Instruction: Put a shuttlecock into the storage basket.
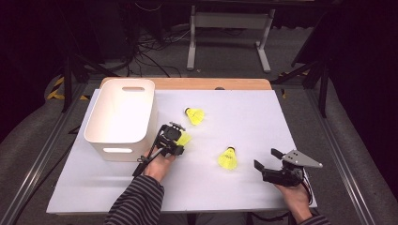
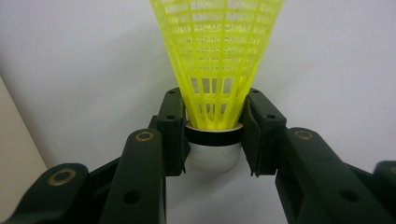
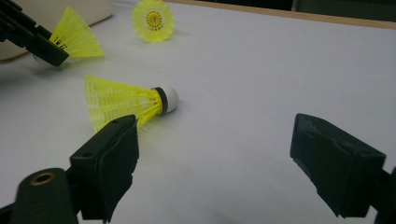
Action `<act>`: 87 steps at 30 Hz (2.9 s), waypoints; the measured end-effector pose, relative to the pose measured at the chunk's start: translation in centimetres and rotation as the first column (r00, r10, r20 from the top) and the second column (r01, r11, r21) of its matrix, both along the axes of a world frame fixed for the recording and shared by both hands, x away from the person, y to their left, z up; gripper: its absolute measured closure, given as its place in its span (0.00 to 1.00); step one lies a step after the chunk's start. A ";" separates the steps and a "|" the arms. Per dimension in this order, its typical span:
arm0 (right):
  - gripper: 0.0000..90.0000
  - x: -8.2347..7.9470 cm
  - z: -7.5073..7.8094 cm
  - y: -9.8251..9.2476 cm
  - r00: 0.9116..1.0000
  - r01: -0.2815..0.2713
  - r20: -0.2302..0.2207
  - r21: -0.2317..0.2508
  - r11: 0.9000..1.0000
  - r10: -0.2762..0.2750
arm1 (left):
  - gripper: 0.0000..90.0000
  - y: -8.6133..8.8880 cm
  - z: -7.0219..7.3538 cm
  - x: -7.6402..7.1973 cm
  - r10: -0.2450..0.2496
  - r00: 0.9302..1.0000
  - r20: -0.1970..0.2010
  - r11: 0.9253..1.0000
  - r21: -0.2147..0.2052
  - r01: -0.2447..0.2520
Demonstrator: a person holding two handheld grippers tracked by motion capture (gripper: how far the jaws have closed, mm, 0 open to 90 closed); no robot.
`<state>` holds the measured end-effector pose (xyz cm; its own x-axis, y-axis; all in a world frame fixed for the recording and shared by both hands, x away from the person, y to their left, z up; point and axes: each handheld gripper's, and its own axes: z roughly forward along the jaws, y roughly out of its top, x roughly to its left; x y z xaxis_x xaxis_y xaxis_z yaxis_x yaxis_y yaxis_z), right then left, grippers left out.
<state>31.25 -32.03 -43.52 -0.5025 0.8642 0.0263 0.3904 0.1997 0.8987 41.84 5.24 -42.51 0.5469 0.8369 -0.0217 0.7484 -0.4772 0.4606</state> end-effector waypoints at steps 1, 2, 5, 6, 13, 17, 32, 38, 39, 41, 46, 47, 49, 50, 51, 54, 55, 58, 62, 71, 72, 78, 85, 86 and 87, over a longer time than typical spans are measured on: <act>0.18 0.0 0.0 0.0 1.000 0.000 0.001 0.000 1.000 0.000 | 0.72 0.0 0.1 0.0 0.001 1.000 -0.003 1.000 -0.004 -0.001; 0.18 0.0 0.0 0.0 1.000 0.000 0.001 0.000 1.000 0.000 | 0.72 0.0 0.2 -0.1 0.006 1.000 -0.005 1.000 -0.008 -0.006; 0.18 0.0 0.0 0.0 1.000 0.002 0.000 0.001 1.000 -0.002 | 0.72 0.1 0.4 -0.2 -0.005 1.000 -0.001 1.000 -0.019 0.005; 0.18 0.0 0.0 0.0 1.000 0.003 0.001 0.000 1.000 -0.003 | 0.72 0.1 0.5 -0.3 -0.005 1.000 -0.006 1.000 -0.017 0.005; 0.18 0.0 0.0 0.0 1.000 0.001 0.002 -0.001 1.000 -0.001 | 0.72 0.1 1.2 -0.8 -0.024 1.000 -0.001 0.999 -0.027 0.024; 0.18 0.1 0.0 0.0 1.000 0.000 0.003 0.000 1.000 0.000 | 0.72 -0.1 1.5 -1.1 -0.028 1.000 -0.008 0.999 -0.026 0.028; 0.18 0.1 0.0 0.1 1.000 -0.002 0.004 -0.004 1.000 0.002 | 0.72 -0.1 3.3 -1.9 -0.058 0.998 0.007 0.998 -0.027 0.058; 0.18 0.1 0.1 0.1 1.000 -0.001 0.009 -0.002 1.000 0.001 | 0.72 -0.3 3.9 -2.2 -0.072 0.997 0.005 0.997 -0.027 0.072; 0.18 0.1 0.1 0.1 1.000 -0.002 0.011 -0.002 1.000 0.002 | 0.72 -0.3 4.0 -2.3 -0.074 0.997 0.007 0.997 -0.031 0.074; 0.18 0.1 0.1 0.1 1.000 -0.002 0.012 -0.002 1.000 0.002 | 0.72 -0.3 4.2 -2.3 -0.078 0.997 0.009 0.997 -0.029 0.078; 0.18 0.1 0.1 0.1 1.000 -0.003 0.011 -0.002 1.000 0.004 | 0.72 -0.2 4.5 -2.3 -0.081 0.997 0.007 0.996 -0.030 0.081; 0.18 0.1 0.1 0.1 1.000 -0.004 0.011 -0.002 1.000 0.004 | 0.72 -0.2 4.6 -2.3 -0.083 0.997 0.008 0.996 -0.029 0.083; 0.18 0.1 0.1 0.1 1.000 -0.004 0.013 -0.002 1.000 0.004 | 0.72 -0.2 4.6 -2.4 -0.082 0.997 0.006 0.996 -0.030 0.082; 0.18 0.1 0.1 0.1 1.000 -0.003 0.012 -0.002 1.000 0.003 | 0.72 -0.1 4.7 -2.5 -0.083 0.997 0.005 0.996 -0.034 0.083; 0.18 0.1 0.1 0.1 1.000 -0.004 0.013 -0.002 1.000 0.004 | 0.72 -0.1 4.8 -2.5 -0.083 0.997 0.005 0.996 -0.032 0.083; 0.18 0.1 0.1 0.1 1.000 -0.005 0.013 -0.001 1.000 0.005 | 0.72 0.0 5.0 -2.5 -0.089 0.996 0.006 0.996 -0.032 0.089; 0.18 0.1 0.1 0.1 1.000 -0.005 0.013 -0.001 1.000 0.005 | 0.72 0.0 5.0 -2.5 -0.088 0.996 0.003 0.996 -0.036 0.088; 0.18 0.1 0.1 0.1 1.000 -0.004 0.012 0.000 1.000 0.004 | 0.72 0.0 5.3 -2.6 -0.089 0.996 0.006 0.995 -0.033 0.089; 0.18 0.1 0.1 0.1 1.000 -0.004 0.013 -0.001 1.000 0.004 | 0.72 0.1 5.6 -2.7 -0.090 0.996 0.006 0.995 -0.039 0.090; 0.18 0.2 0.1 0.1 1.000 -0.005 0.013 -0.004 1.000 0.005 | 0.72 0.5 6.5 -2.8 -0.095 0.995 0.009 0.994 -0.049 0.095; 0.18 0.1 0.1 0.1 1.000 -0.004 0.012 -0.004 1.000 0.004 | 0.72 0.5 6.6 -2.8 -0.098 0.995 0.009 0.994 -0.049 0.099; 0.18 0.2 0.1 0.2 1.000 -0.006 0.012 -0.004 1.000 0.006 | 0.72 0.7 7.1 -2.8 -0.105 0.994 0.003 0.993 -0.054 0.105; 0.18 0.2 0.1 0.2 1.000 -0.005 0.011 -0.005 1.000 0.005 | 0.72 0.7 7.8 -2.9 -0.110 0.994 0.000 0.992 -0.066 0.110; 0.18 0.2 0.0 0.2 1.000 -0.005 0.010 -0.005 1.000 0.005 | 0.72 0.8 7.9 -2.9 -0.112 0.994 0.002 0.992 -0.063 0.112; 0.18 0.2 0.0 0.2 1.000 -0.005 0.010 -0.006 1.000 0.005 | 0.72 0.8 7.9 -2.9 -0.112 0.994 -0.001 0.991 -0.070 0.111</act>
<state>31.44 -31.87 -43.47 -0.5074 0.8615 0.0166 0.3805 0.2067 0.9014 38.99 6.06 -34.58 0.6364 0.7672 -0.0804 0.6947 -0.5248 0.4920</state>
